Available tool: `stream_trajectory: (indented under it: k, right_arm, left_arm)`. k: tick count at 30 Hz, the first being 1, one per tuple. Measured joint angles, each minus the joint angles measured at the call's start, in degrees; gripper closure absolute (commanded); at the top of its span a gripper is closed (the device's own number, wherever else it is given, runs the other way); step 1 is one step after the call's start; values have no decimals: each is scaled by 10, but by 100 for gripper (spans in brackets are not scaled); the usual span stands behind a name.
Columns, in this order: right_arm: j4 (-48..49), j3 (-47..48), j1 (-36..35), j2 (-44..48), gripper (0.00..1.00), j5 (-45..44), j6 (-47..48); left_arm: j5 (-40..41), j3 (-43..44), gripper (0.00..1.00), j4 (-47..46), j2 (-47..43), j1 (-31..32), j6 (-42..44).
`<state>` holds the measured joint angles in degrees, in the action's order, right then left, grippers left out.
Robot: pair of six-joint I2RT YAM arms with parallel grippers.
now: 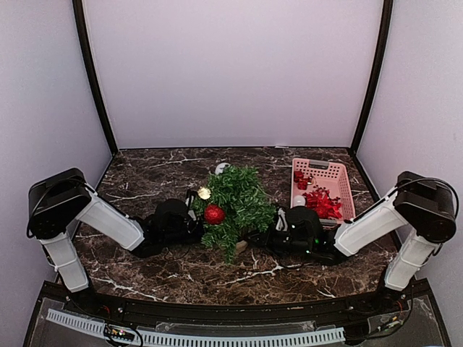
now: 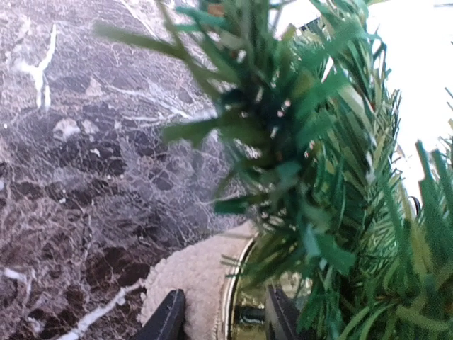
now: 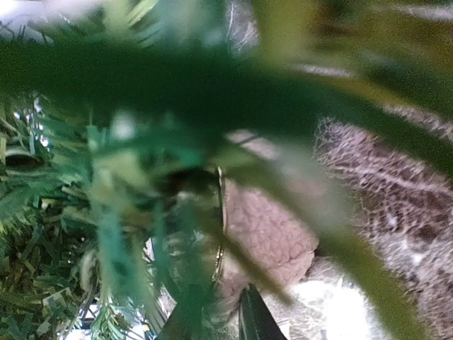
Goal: Decorate the small christmas tree
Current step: Turn around the Christmas tree at the center of the board.
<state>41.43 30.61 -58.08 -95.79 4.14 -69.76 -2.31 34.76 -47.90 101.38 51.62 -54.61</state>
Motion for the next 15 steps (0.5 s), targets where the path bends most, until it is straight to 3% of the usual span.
stream_trajectory:
  k: [11, 15]
  right_arm:
    - [-3, 5, -25, -3, 68, -6, -27]
    - [-6, -7, -27, 13, 65, -20, -40]
  left_arm:
    - [4, 5, 59, 2, 0, -9, 24]
    - [16, -2, 52, 15, -15, -13, 38]
